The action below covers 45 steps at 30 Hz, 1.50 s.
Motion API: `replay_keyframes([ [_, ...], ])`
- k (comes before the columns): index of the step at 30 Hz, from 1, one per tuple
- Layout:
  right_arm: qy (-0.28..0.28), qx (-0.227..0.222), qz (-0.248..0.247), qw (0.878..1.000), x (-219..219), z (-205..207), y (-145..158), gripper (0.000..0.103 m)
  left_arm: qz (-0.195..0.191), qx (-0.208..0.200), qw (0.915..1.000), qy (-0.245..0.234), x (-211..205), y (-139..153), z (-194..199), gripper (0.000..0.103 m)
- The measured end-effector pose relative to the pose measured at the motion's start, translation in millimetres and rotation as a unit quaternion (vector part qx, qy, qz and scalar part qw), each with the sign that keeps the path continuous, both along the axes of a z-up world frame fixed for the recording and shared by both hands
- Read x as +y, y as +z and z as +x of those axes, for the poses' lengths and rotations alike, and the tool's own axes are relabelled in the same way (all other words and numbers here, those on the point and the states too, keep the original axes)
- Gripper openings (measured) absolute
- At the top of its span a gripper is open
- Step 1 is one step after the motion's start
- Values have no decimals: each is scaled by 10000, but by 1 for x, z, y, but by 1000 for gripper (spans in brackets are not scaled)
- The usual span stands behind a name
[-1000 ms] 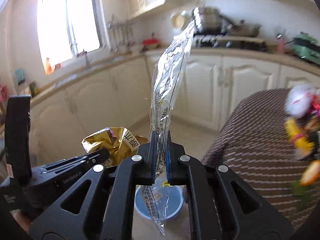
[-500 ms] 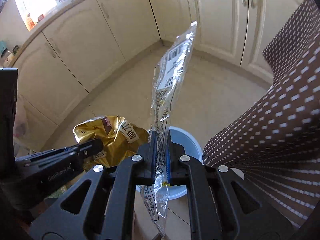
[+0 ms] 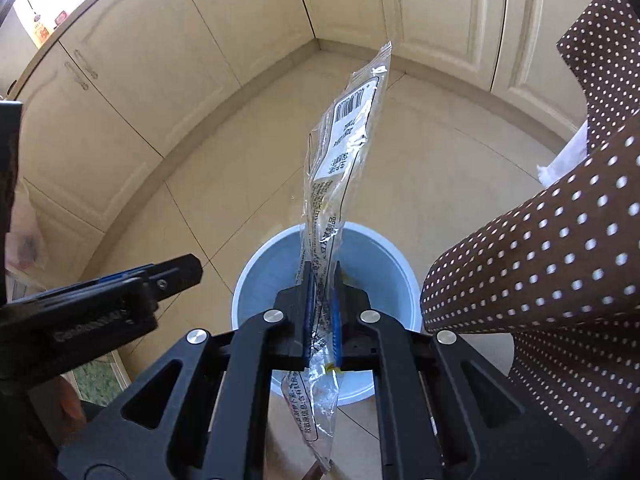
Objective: Collect trash
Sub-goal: 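Carry both items over the blue bin and open the left tool to drop the gold bag, then lower the clear wrapper into the blue bin and open the right tool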
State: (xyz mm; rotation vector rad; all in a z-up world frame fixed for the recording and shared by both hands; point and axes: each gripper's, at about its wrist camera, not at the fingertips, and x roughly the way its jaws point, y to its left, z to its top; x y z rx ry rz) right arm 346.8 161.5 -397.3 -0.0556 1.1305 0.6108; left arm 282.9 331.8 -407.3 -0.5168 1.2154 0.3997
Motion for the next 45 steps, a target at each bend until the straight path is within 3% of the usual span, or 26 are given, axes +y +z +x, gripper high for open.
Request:
replay_keyframes([
  [6,82,24,-11,10000,14,-4,-1,9,217,92,9993,284,13,7,-8,48],
  [15,194,-54,60,9998,13,-6,-7,10,279,76,9991,307,12,10,-7,48],
  [18,175,-132,19,9998,12,-9,-2,18,282,71,9990,325,11,16,-12,48],
  [20,145,-182,20,9997,12,-11,2,35,287,45,9990,339,12,21,-8,48],
  [21,117,-230,15,9997,10,-12,6,38,310,17,9989,340,11,25,-9,48],
  [29,-131,-829,-34,9965,-13,-30,66,41,448,-276,9982,293,-8,63,-24,48],
  [37,-428,-1452,206,9883,-59,-62,147,48,663,-1059,9922,-3,-42,140,-46,49],
  [41,-195,-1041,81,9943,-59,-61,139,50,708,-1211,9901,79,-42,154,-65,54],
  [45,64,-369,0,9993,-38,-63,91,50,721,-889,9931,237,-29,129,-75,55],
])
